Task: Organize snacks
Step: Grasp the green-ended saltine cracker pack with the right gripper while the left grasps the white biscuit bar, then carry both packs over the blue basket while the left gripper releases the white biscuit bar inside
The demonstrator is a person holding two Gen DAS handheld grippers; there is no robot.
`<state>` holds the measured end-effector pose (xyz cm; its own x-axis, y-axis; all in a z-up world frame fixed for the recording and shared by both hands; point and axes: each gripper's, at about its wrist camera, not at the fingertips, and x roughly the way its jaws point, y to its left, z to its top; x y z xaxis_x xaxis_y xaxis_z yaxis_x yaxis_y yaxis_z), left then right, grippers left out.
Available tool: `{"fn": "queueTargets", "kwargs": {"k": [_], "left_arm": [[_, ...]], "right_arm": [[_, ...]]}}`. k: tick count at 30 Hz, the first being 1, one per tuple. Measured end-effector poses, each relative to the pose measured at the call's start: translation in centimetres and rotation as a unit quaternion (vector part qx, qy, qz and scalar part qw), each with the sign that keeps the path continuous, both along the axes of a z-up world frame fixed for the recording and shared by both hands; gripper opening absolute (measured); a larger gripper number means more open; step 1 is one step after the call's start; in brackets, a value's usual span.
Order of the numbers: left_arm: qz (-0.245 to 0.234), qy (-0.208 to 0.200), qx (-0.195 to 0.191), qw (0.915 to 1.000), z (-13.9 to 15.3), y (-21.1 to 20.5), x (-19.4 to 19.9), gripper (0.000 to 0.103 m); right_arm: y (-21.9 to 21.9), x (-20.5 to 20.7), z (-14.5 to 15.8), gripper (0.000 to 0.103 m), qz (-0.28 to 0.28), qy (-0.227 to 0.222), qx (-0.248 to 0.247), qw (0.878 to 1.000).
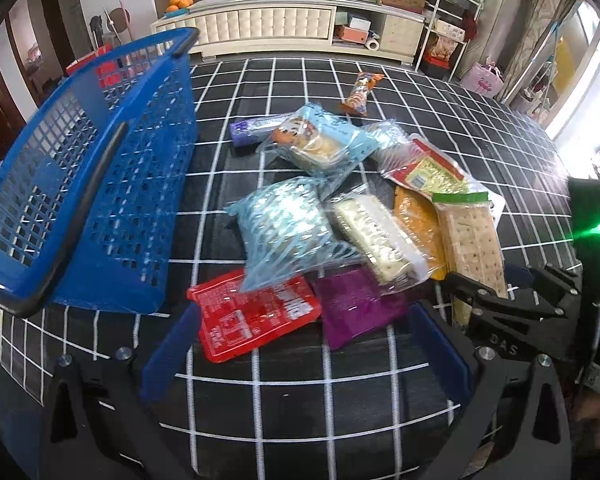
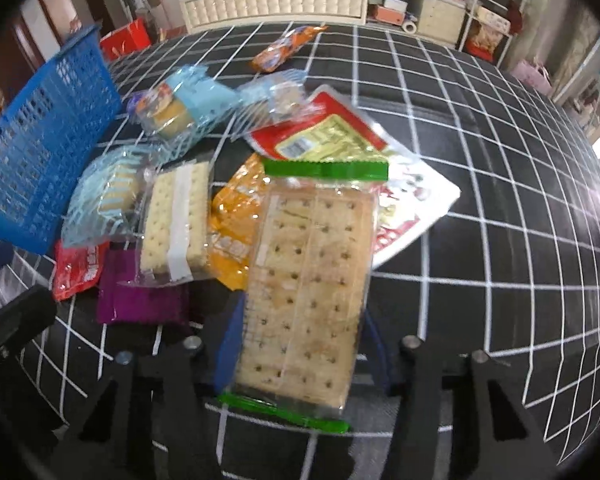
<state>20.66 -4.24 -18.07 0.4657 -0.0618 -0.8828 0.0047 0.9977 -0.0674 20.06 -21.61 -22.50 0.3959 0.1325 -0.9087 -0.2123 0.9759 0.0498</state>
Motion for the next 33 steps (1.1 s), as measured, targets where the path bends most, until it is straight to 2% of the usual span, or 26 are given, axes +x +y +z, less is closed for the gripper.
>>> {"fn": "queueTargets", "kwargs": {"k": [4, 9, 13, 16, 24, 30, 31, 32, 33], "left_arm": [[-0.002, 0.010, -0.023, 0.9997, 0.3, -1.2, 0.9, 0.103], [-0.012, 0.023, -0.021, 0.9994, -0.2, -3.7, 2.5, 0.100], [0.004, 0.049, -0.038, 0.9981, -1.1, -4.8, 3.9, 0.093], [0.024, 0.066, -0.044, 0.9965, -2.1, -5.2, 4.9, 0.093], [0.035, 0.079, 0.004, 0.9963, -3.7, -7.3, 6.7, 0.092], [0.028, 0.091, 0.028, 0.9950, -4.7, -8.3, 7.8, 0.072], [0.028, 0.092, 0.026, 0.9951, -4.8, -8.4, 7.8, 0.060], [0.028, 0.095, 0.024, 0.9948, -5.0, -8.5, 7.8, 0.053], [0.029, 0.097, 0.028, 0.9945, -5.0, -8.5, 7.8, 0.053]], "right_arm": [[-2.0, -0.4, 1.1, 0.058, -0.013, -0.001, 0.030, 0.999], [-4.0, -0.9, 2.4, 0.058, -0.016, -0.011, 0.052, 0.998], [-5.0, -0.3, 3.1, 0.058, -0.012, -0.022, 0.062, 0.998], [-5.7, 0.3, 2.7, 0.058, -0.010, -0.024, 0.067, 0.997], [-6.6, 1.0, 1.9, 0.058, -0.009, -0.009, 0.097, 0.995], [-6.7, 1.0, 1.5, 0.058, -0.009, 0.006, 0.117, 0.993], [-6.8, 1.0, 1.4, 0.058, -0.010, 0.008, 0.118, 0.993], [-7.0, 1.0, 1.3, 0.058, -0.013, 0.009, 0.121, 0.992], [-7.1, 1.0, 1.3, 0.058, -0.016, 0.011, 0.123, 0.992]]}}
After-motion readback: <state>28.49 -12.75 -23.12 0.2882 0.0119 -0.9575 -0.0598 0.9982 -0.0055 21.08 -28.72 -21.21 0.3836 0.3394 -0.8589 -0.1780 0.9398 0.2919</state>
